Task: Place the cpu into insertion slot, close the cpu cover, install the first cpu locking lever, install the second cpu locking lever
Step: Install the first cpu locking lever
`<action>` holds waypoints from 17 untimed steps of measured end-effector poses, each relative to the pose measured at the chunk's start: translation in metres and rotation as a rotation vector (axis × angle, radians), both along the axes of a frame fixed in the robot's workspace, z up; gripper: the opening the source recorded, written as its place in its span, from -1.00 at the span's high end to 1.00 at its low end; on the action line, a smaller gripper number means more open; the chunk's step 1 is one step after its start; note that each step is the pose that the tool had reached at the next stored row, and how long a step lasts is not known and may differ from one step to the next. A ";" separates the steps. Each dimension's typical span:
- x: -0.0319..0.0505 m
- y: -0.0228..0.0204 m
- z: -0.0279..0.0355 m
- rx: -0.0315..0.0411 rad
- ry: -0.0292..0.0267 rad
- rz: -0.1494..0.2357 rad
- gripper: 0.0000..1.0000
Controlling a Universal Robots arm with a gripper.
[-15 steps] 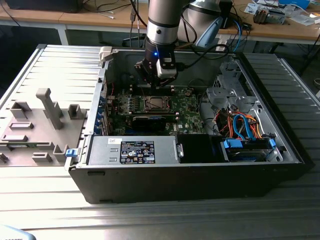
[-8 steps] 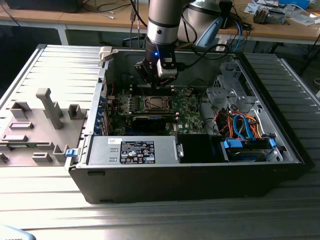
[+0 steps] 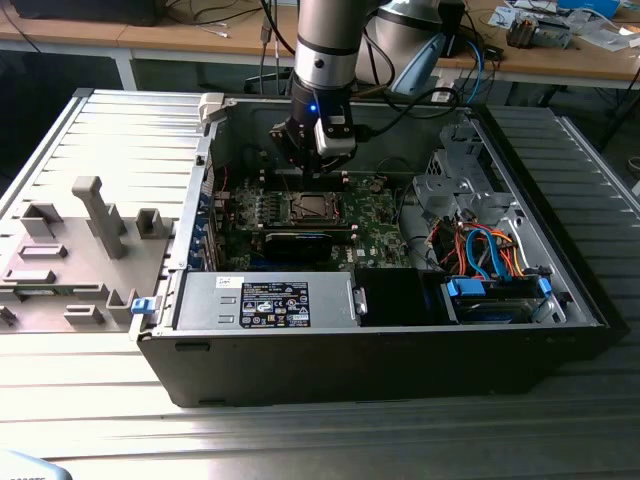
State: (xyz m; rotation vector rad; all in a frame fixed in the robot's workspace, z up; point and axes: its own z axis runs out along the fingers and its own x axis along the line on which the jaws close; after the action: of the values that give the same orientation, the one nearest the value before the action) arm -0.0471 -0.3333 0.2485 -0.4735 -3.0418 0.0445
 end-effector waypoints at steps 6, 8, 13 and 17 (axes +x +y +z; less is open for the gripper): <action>0.0004 0.0000 0.0000 0.0000 0.0000 0.005 0.79; 0.0005 0.0000 0.0000 0.0000 0.0000 0.008 0.79; 0.0005 0.0000 0.0000 0.0000 0.0000 0.009 0.79; 0.0002 0.0000 -0.0003 -0.0001 -0.0381 0.010 0.79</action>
State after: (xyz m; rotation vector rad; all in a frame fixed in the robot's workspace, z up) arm -0.0468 -0.3333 0.2482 -0.4651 -3.0814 0.0365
